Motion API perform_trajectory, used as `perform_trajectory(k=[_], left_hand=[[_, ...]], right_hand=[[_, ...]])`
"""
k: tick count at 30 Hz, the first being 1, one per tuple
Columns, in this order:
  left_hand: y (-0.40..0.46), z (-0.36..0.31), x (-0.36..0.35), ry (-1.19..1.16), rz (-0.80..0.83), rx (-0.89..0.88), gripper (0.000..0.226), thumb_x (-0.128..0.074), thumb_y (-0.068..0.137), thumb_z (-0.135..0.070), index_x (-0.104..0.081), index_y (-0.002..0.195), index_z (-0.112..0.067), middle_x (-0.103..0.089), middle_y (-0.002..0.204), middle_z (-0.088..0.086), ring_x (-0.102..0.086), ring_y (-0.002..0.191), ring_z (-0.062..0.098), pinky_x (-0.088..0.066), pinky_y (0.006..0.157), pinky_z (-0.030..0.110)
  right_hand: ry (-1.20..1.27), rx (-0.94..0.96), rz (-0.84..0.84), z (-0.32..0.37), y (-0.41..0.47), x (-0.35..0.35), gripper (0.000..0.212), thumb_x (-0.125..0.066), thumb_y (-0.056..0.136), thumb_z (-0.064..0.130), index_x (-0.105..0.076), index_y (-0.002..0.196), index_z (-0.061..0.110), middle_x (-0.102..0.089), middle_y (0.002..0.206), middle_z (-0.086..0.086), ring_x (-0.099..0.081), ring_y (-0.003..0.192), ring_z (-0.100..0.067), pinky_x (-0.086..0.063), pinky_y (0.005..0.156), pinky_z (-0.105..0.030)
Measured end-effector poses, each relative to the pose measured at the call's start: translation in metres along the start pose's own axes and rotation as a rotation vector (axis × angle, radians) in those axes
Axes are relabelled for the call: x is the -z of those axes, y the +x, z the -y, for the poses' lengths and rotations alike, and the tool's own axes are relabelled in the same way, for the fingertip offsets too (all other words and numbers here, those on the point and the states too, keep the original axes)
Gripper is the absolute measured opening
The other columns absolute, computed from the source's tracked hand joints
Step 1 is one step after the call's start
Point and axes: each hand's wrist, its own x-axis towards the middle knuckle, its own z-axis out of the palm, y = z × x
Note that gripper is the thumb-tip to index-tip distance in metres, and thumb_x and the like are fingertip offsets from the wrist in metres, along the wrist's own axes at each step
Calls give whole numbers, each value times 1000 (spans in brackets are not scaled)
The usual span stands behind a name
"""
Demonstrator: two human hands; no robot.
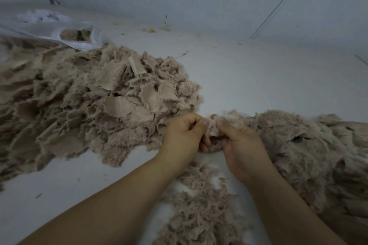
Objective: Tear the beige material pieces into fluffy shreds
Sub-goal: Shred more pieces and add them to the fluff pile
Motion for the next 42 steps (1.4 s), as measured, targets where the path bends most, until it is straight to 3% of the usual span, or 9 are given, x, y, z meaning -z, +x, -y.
perform_trajectory(k=[8,17,20,22,24,30,34,39,42], left_hand=[[4,2,6,387,57,-264,17,-73,85,-12,-65,94,-24,-62,81,-12,-57,69,4,-49,61,23],[4,-1,10,151,-51,-105,34,-57,98,-18,-61,71,3,-58,60,21,-49,47,19,-41,46,28],[6,-3,11,214,46,-123,5,-67,90,-14,-67,95,-15,-61,80,4,-53,61,13,-47,54,27],[6,-5,11,254,128,-168,20,-70,87,-8,-68,106,-15,-64,91,4,-59,72,19,-51,60,27],[7,-7,12,243,119,-197,4,-70,88,-6,-72,91,-7,-68,75,5,-61,63,21,-52,57,32],[12,-5,15,-126,46,107,38,-57,98,-21,-66,62,-10,-56,51,11,-45,35,21,-34,36,21],[15,-9,17,-80,82,112,40,-61,94,-38,-65,58,-21,-55,51,10,-45,37,21,-33,36,22],[13,-12,15,125,174,85,42,-64,93,-21,-52,77,16,-41,57,12,-33,39,10,-28,38,16],[19,-25,16,-347,-25,105,36,-51,101,-21,-63,73,-1,-50,49,5,-38,34,11,-28,34,17]], right_hand=[[67,-77,10,1,0,-1,30,-67,82,16,-73,94,-10,-71,104,-30,-71,100,-37,-60,82,-35],[29,-63,-27,3,0,-2,28,-57,93,-3,-79,76,-1,-75,94,-22,-75,92,-28,-58,74,-25],[-1,-69,-4,1,0,-1,29,-65,89,12,-68,83,-17,-71,92,-27,-72,87,-32,-57,73,-28],[-6,-82,11,2,-1,-1,37,-71,82,22,-67,83,-14,-71,88,-27,-72,85,-33,-57,71,-29],[-4,-87,-3,3,-2,-2,43,-74,78,29,-68,86,-14,-72,91,-28,-73,86,-33,-58,71,-28],[-34,-48,2,1,-3,-2,44,-56,98,30,-70,103,-12,-69,98,-35,-68,95,-48,-54,92,-55],[-48,-53,3,2,-3,-3,42,-59,93,32,-74,101,-6,-73,101,-28,-71,97,-39,-56,86,-44],[-83,-60,3,3,-4,-5,28,-70,79,34,-81,83,8,-76,98,-19,-72,97,-28,-55,88,-38],[8,-32,-88,2,-3,-8,32,-61,90,27,-74,67,8,-76,99,-18,-72,103,-28,-56,90,-35]])
